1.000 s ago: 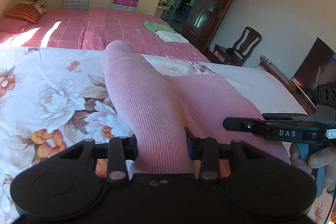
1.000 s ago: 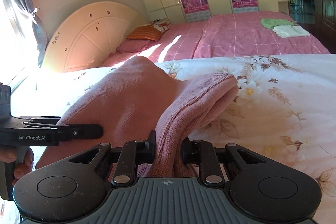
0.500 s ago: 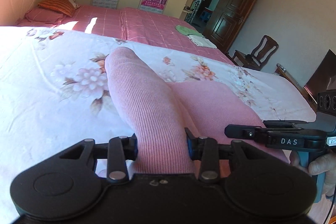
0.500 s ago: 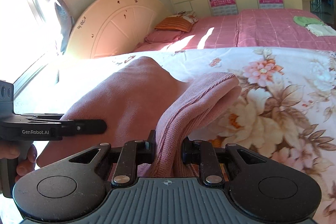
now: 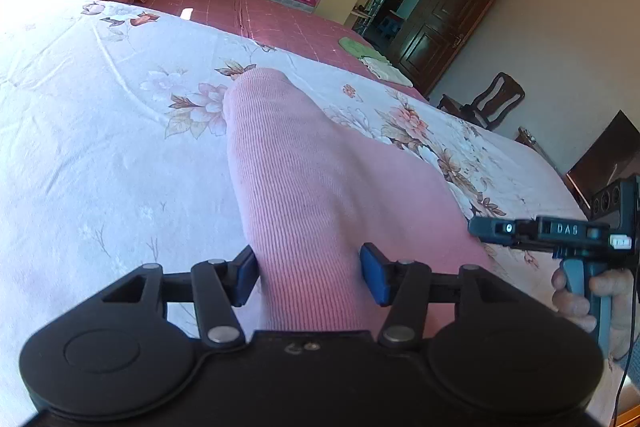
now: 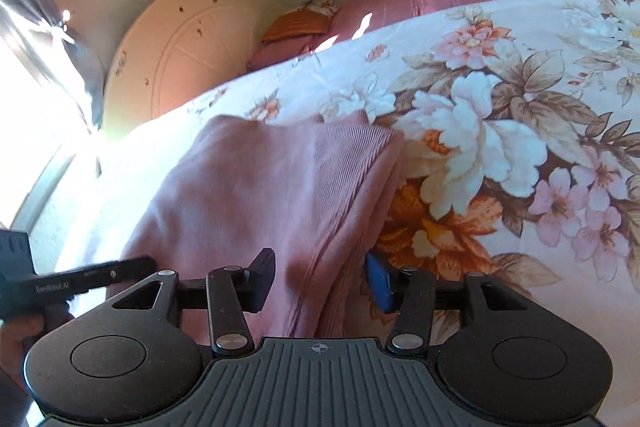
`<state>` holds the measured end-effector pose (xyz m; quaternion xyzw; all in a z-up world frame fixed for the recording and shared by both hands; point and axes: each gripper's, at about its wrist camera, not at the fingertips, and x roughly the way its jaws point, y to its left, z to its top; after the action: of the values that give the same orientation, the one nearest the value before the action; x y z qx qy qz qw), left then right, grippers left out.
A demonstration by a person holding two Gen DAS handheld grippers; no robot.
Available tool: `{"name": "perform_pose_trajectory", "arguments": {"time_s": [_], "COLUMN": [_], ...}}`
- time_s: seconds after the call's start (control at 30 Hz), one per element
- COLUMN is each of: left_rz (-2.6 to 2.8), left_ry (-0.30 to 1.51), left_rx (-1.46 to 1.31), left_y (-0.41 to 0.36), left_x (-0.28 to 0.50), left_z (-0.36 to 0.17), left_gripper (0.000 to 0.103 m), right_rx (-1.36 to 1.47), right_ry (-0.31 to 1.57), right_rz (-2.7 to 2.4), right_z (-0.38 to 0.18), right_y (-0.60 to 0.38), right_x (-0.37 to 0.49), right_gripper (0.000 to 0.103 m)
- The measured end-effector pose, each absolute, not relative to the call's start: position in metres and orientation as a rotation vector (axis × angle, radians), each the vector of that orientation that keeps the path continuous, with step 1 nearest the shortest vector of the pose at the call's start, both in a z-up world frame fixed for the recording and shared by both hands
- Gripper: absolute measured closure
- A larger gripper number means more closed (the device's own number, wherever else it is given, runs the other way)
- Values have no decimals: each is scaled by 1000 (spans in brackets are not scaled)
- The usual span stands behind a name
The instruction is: Fold small clothes
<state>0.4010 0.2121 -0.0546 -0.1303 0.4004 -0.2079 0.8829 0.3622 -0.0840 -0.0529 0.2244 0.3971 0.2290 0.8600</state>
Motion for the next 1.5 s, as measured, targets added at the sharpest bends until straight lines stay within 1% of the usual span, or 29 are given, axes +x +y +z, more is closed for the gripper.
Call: {"name": "perform_pose_trajectory", "arguments": {"time_s": [0.07,0.13,0.17,0.2,0.23,0.27,0.33,0.37,0.43,0.53,0.6,0.63,0.77,0.93,0.97,1.0,1.03,1.2,1.3,1.37,1.4,1.5], "left_rz": [-426,-424,-424,-425,-418,-406,-375,-367,-364,-365,-373,-369,-359,-328,-320,-315,-312,-275,-239,-202,-193,-197], "left_ry": [839,841,845,849,852,859,860,860,858,815,802,804,823,820,817,814,817,838,828,829,810,798], "left_rx": [-260,-281,-294,-296,-286,-275,-274,-310,-385,-372,-389,-388,-377,-380,-367,-346,-322,-147,-95,-108,-109,-82], "left_y": [212,212,214,216,217,217,222,228,239,247,254,255,257,256,253,251,248,228,218,215,215,208], "left_x": [409,414,415,416,415,414,412,410,405,386,372,366,350,347,346,345,343,324,310,302,296,289], "left_z": [-57,-59,-60,-61,-64,-67,-74,-78,-80,-67,-63,-63,-72,-82,-81,-80,-79,-79,-78,-70,-64,-61], "left_gripper": [50,50,50,49,48,47,39,37,37,40,40,40,38,35,35,35,35,34,34,35,36,36], "right_rx": [502,537,532,520,508,499,462,450,419,383,385,401,443,464,444,420,391,405,405,407,393,297], "right_ry": [853,869,880,882,867,854,843,847,853,846,837,829,878,964,972,983,983,973,966,968,944,878], "right_rz": [436,422,410,399,400,404,397,400,397,388,391,416,516,557,537,527,507,408,386,357,339,343], "right_z": [-54,-59,-61,-63,-63,-62,-64,-66,-66,-50,-40,-35,-33,-54,-57,-60,-62,-74,-72,-64,-56,-39], "right_y": [-87,-85,-83,-79,-76,-73,-66,-63,-58,-61,-70,-76,-86,-65,-60,-55,-51,-65,-64,-62,-62,-52], "right_x": [381,400,408,413,416,419,427,431,432,412,389,372,318,289,286,284,281,263,258,258,255,244], "right_gripper": [63,68,84,94,95,96,96,96,96,95,70,52,52,53,72,87,91,92,92,92,92,92]}}
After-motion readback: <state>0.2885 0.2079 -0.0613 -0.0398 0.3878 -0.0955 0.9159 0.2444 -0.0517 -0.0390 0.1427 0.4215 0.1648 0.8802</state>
